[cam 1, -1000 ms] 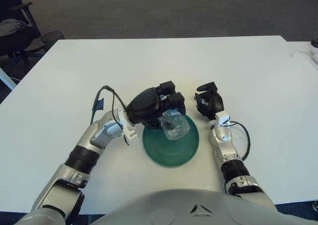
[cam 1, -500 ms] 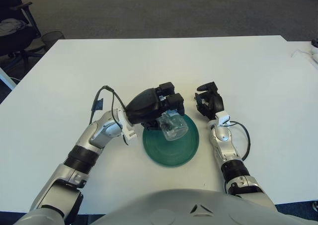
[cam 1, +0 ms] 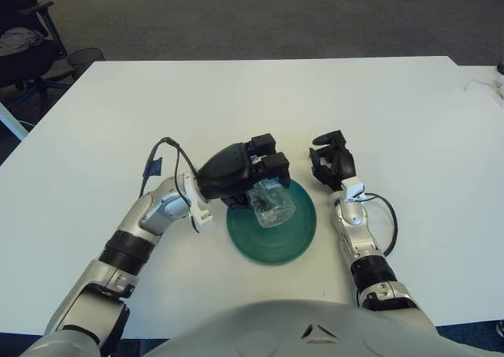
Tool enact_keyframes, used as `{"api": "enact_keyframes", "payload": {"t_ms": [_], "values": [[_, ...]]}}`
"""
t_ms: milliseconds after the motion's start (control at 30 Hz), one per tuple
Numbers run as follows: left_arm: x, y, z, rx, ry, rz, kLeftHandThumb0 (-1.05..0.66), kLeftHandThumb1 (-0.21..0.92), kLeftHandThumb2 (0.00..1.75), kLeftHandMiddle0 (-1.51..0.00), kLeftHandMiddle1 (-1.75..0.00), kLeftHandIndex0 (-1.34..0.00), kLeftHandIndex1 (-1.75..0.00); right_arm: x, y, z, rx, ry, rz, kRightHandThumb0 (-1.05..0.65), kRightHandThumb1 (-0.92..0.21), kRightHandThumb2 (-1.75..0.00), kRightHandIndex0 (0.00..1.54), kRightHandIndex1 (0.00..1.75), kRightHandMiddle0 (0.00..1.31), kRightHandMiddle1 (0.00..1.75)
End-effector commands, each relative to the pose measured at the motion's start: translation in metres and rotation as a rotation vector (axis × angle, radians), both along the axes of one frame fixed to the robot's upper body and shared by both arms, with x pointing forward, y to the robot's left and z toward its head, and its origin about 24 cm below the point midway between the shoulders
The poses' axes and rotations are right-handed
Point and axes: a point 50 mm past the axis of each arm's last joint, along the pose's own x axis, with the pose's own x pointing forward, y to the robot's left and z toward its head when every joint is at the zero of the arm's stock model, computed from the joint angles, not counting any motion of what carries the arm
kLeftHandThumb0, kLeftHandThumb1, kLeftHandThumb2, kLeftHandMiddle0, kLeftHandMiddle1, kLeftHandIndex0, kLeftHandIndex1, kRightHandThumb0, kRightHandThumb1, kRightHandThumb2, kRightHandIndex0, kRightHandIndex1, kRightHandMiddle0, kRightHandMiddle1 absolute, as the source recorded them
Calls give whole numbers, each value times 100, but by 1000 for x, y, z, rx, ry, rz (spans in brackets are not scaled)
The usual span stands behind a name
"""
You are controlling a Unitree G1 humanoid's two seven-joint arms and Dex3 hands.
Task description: Put the bottle into the plate.
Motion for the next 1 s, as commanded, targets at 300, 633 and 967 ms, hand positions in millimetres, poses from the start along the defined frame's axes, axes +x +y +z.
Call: {"api": "enact_keyframes", "payload": {"t_ms": [300, 633, 967], "values": [[17, 16, 26, 462, -234, -135, -104, 92, 62, -3, -23, 0, -44, -30, -3, -49, -25, 251, -7, -1, -92, -43, 41, 144, 13, 169], [17, 12, 33, 537, -330, -156, -105, 92, 53, 0, -1, 0, -9, -30, -1, -52, -38, 220, -31, -1, -92, -42, 38, 140, 16, 173], [16, 11, 35, 549, -323, -137, -100, 92, 41, 0, 0, 0, -2, -30, -2, -54, -12, 222, -17, -1, -92, -41, 43, 140, 12, 172]]}}
